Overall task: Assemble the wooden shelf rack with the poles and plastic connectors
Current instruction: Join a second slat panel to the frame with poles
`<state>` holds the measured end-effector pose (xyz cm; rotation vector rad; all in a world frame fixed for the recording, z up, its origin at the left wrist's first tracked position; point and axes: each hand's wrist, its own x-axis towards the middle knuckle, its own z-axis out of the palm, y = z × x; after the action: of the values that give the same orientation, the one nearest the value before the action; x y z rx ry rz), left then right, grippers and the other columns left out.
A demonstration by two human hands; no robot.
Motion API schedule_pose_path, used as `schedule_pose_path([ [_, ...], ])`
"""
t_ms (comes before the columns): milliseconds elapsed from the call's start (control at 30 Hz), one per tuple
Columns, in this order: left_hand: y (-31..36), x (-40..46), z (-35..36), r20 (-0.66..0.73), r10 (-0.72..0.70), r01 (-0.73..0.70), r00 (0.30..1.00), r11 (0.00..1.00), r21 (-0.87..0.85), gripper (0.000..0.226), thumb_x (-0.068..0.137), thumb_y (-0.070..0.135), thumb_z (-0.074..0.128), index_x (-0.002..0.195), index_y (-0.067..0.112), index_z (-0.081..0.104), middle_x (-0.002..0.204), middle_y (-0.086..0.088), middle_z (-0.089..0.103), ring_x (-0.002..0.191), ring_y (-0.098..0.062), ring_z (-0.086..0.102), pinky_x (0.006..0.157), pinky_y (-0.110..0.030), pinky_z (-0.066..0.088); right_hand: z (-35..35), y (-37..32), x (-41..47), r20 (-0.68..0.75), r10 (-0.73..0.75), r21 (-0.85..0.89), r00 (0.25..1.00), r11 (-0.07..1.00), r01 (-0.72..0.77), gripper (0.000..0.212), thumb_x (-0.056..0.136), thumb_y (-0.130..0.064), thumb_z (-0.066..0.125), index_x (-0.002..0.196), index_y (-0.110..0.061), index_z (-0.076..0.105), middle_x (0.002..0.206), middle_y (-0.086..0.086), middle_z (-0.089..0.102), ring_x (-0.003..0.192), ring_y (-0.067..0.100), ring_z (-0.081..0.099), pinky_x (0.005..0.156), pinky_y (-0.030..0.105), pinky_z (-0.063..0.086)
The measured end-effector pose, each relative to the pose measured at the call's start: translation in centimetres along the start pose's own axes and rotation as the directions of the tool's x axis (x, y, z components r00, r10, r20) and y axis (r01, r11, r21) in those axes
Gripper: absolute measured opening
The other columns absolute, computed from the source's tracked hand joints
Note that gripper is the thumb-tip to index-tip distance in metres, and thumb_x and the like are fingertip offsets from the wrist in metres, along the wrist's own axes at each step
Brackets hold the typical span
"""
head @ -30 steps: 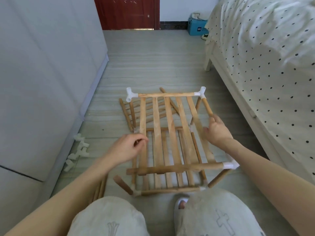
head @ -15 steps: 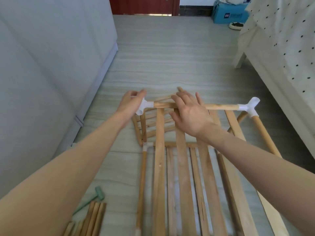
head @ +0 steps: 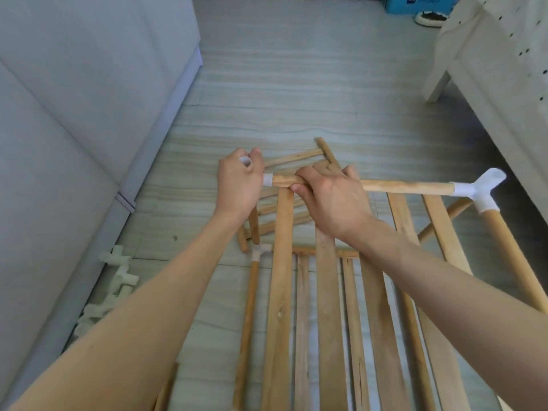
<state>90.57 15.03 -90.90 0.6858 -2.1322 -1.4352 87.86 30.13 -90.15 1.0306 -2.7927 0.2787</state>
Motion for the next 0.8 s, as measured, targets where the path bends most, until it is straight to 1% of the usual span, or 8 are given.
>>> schedule_pose_path([
  [133, 0.2, -0.1, 0.0, 0.003, -0.030, 0.030, 1.000, 0.999, -0.010, 0.036, 0.096, 0.021, 0.045, 0.062, 0.014, 0.035, 0.060, -0.007, 0.041, 0.062, -0.022, 0.045, 0.059, -0.036, 0.041, 0.0, 0.0, 0.1, -0.009, -0.011, 0.021, 1.000, 1.000, 0.011, 0.033, 0.099, -0.037, 0.035, 0.117, -0.019, 0.056, 0.111, -0.001, 0.062, 0.102, 0.023, 0.054, 0.083, 0.033, 0.025],
  [233, 0.3, -0.1, -0.1, 0.053, -0.063, 0.064, 0.997, 0.998, -0.010, 0.028, 0.096, 0.020, 0.045, 0.070, 0.010, 0.041, 0.067, -0.009, 0.041, 0.064, -0.018, 0.041, 0.051, -0.022, 0.031, 0.1, -0.1, 0.1, -0.014, -0.014, 0.003, 1.000, 1.000, 0.014, 0.032, 0.099, -0.037, 0.035, 0.116, -0.020, 0.056, 0.109, -0.002, 0.062, 0.100, 0.022, 0.055, 0.080, 0.033, 0.025],
  [333, 0.0, 0.1, -0.8, 0.120, -0.136, 0.142, 0.983, 0.989, -0.035, 0.019, 0.096, 0.020, 0.044, 0.080, 0.011, 0.047, 0.073, -0.010, 0.043, 0.064, -0.017, 0.039, 0.057, -0.028, 0.029, 0.2, -0.7, 0.5, -0.014, -0.018, 0.002, 1.000, 1.000, 0.018, 0.030, 0.099, -0.037, 0.036, 0.111, -0.020, 0.058, 0.104, -0.002, 0.063, 0.097, 0.022, 0.056, 0.080, 0.033, 0.026],
  [433, 0.1, 0.0, -1.0, 0.146, -0.182, 0.187, 0.972, 0.982, -0.021, 0.029, 0.094, 0.016, 0.043, 0.066, 0.012, 0.042, 0.058, -0.004, 0.049, 0.052, -0.015, 0.042, 0.045, -0.021, 0.029, 0.2, -0.7, 0.4, -0.019, -0.021, 0.011, 1.000, 1.000, 0.021, 0.030, 0.098, -0.037, 0.037, 0.110, -0.019, 0.059, 0.102, -0.001, 0.064, 0.096, 0.023, 0.056, 0.080, 0.033, 0.026],
  [533, 0.7, -0.5, -0.3, 0.164, -0.210, 0.217, 0.964, 0.976, -0.032, 0.033, 0.090, 0.009, 0.041, 0.059, 0.016, 0.033, 0.054, -0.005, 0.054, 0.041, -0.007, 0.052, 0.033, -0.012, 0.026, 0.0, 0.0, 0.0, -0.028, -0.003, 0.047, 1.000, 0.999, 0.005, 0.030, 0.097, -0.035, 0.040, 0.111, -0.018, 0.060, 0.101, 0.000, 0.065, 0.094, 0.024, 0.057, 0.075, 0.031, 0.023],
  [667, 0.6, -0.6, -0.3, 0.127, -0.244, 0.245, 0.961, 0.970, 0.013, 0.028, 0.087, 0.014, 0.042, 0.060, 0.017, 0.033, 0.059, -0.010, 0.056, 0.044, -0.010, 0.057, 0.038, -0.016, 0.030, 0.0, 0.1, 0.0, -0.031, -0.001, 0.053, 1.000, 0.999, 0.003, 0.029, 0.097, -0.035, 0.041, 0.110, -0.017, 0.061, 0.102, 0.001, 0.066, 0.094, 0.024, 0.058, 0.077, 0.033, 0.025],
  [733, 0.4, -0.5, -0.4, 0.101, -0.251, 0.249, 0.963, 0.968, 0.034, 0.026, 0.086, 0.015, 0.042, 0.061, 0.018, 0.034, 0.059, -0.010, 0.053, 0.050, -0.018, 0.059, 0.049, -0.023, 0.035, 0.2, -0.2, 0.0, -0.037, -0.009, 0.037, 0.999, 0.999, 0.010, 0.029, 0.097, -0.035, 0.041, 0.110, -0.018, 0.061, 0.102, 0.001, 0.066, 0.093, 0.024, 0.058, 0.076, 0.033, 0.025],
  [800, 0.4, -0.4, -0.3, 0.081, -0.242, 0.240, 0.967, 0.970, 0.028, 0.027, 0.086, 0.014, 0.043, 0.060, 0.017, 0.034, 0.058, -0.009, 0.047, 0.055, -0.025, 0.056, 0.052, -0.026, 0.039, 0.1, -0.2, 0.0, -0.044, -0.010, 0.037, 0.999, 0.999, 0.011, 0.029, 0.097, -0.035, 0.042, 0.109, -0.017, 0.062, 0.101, 0.001, 0.066, 0.092, 0.024, 0.058, 0.075, 0.032, 0.023],
])
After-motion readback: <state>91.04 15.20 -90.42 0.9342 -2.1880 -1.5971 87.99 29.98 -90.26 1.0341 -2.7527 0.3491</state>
